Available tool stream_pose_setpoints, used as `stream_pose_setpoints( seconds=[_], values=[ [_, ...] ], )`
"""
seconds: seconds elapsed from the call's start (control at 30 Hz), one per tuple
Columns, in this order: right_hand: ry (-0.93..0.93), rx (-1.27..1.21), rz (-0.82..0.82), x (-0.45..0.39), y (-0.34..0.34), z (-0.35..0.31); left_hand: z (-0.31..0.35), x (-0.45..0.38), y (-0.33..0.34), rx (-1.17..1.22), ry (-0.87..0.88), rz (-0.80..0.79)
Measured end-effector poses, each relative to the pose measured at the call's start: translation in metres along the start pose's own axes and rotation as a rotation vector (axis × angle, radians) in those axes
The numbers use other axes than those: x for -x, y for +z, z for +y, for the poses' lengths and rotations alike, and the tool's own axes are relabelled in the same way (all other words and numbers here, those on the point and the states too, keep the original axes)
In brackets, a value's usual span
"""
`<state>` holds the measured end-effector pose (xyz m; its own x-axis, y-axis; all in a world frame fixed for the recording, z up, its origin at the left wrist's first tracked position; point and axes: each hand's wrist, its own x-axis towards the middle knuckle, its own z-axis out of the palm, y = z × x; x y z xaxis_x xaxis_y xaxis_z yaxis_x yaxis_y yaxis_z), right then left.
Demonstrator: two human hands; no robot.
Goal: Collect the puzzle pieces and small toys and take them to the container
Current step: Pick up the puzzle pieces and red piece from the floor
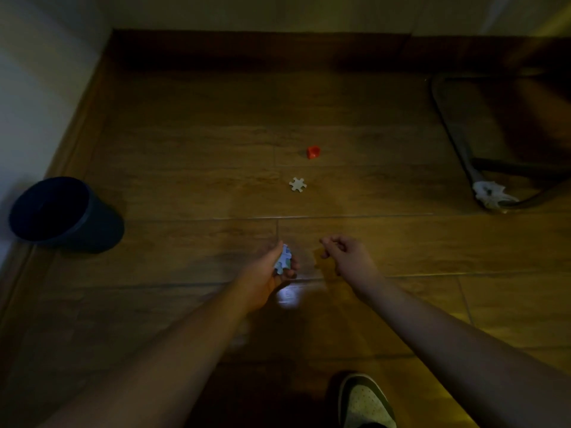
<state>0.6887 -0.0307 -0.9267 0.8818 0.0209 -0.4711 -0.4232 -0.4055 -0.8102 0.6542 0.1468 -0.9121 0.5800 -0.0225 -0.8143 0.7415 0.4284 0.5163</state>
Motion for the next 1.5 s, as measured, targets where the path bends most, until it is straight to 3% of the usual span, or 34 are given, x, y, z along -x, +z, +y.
stream_pose_setpoints(
  seconds=[0.47,0.67,0.93,1.23,1.5],
  values=[
    [0.001,-0.027,-0.133,-0.077,0.005,-0.032,0.033,-0.011,-0.001,-0.007,0.187,-0.035],
    [-0.179,0.404,-0.048,-0.141,0.005,-0.058,0.059,-0.010,-0.005,-0.013,0.209,-0.081],
    [-0.107,0.738,-0.079,-0.182,0.036,-0.061,0.088,-0.003,-0.014,0.232,0.133,-0.061],
    [-0.101,0.696,-0.031,-0.190,0.041,-0.055,0.091,-0.005,-0.015,0.283,0.084,-0.044],
    [-0.158,0.473,-0.051,-0.189,0.041,-0.042,0.071,-0.022,-0.019,0.280,0.050,0.011]
  ],
)
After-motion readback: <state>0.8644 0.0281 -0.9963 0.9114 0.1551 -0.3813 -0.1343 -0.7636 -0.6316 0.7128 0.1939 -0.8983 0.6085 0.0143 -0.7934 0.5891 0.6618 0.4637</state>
